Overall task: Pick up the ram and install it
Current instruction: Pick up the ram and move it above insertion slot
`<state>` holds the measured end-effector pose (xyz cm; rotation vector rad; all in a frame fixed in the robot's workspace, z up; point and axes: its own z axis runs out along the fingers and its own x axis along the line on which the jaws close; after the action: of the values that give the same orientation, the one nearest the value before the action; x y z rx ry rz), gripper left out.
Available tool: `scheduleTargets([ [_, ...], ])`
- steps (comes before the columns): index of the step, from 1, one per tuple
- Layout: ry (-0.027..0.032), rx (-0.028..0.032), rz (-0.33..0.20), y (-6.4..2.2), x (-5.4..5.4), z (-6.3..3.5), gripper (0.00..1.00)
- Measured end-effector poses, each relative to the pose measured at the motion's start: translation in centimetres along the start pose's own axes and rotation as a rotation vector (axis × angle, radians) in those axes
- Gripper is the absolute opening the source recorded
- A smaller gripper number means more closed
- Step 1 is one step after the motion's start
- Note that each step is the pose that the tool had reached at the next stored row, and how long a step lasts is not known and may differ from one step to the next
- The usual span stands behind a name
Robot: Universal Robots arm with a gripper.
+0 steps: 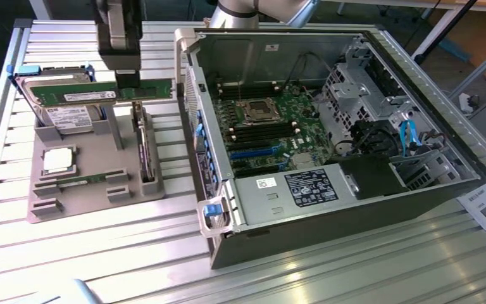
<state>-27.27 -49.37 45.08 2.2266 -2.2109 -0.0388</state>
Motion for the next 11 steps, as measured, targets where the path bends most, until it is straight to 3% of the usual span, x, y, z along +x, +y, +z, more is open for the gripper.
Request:
scheduleTargets([
  [3, -0.0001, 0.0, 0.0, -1.03, 0.0, -0.02, 0.12],
  [11, 0.0, -0.0005, 0.0, -4.98, 0.0, -0.1, 0.12],
])
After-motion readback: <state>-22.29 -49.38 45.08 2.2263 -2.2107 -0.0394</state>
